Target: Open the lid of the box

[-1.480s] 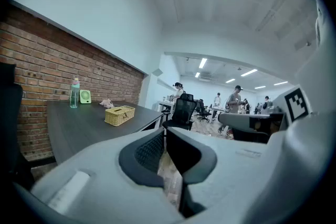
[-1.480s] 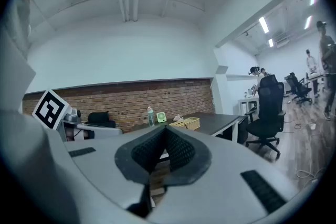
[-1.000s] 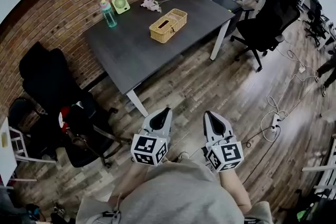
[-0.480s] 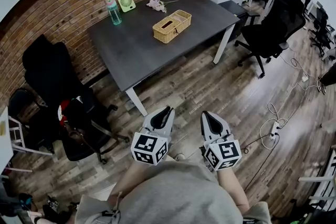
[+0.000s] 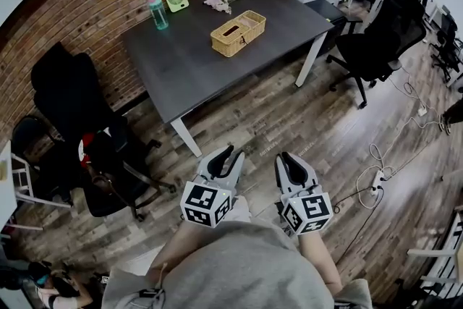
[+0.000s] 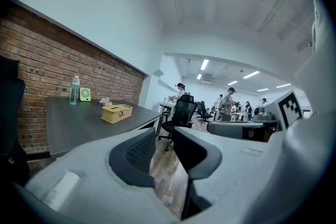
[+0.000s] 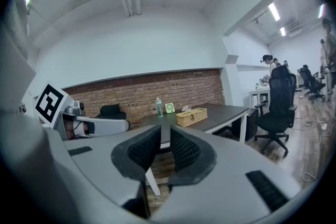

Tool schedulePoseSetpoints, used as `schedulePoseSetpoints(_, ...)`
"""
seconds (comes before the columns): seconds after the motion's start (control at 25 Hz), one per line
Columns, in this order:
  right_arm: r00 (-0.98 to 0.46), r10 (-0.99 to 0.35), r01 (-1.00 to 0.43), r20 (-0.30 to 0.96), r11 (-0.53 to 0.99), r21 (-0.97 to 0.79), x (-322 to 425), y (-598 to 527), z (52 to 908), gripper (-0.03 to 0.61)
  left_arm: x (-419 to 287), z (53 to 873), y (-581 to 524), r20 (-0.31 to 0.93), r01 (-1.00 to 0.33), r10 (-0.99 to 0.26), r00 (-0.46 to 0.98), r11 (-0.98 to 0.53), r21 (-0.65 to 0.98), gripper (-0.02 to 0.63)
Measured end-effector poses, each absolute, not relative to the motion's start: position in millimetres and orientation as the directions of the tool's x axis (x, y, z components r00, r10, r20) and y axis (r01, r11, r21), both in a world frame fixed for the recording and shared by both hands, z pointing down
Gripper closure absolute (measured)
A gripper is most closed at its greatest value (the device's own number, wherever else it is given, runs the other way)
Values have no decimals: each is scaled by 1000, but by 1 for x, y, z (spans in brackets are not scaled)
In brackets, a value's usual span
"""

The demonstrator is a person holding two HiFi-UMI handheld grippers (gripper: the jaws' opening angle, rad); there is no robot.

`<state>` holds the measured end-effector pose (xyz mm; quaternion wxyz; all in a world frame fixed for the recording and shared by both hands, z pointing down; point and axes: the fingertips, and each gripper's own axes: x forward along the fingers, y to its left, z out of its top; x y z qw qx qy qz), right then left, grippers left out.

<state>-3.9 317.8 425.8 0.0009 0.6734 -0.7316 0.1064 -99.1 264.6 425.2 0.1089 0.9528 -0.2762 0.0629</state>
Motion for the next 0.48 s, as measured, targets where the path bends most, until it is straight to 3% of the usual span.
schedulePoseSetpoints(0.48,-124,-979,-981,160,97,-171,23,280,437,440,-74,432,229,183,-550,-522,833,-818,169,460)
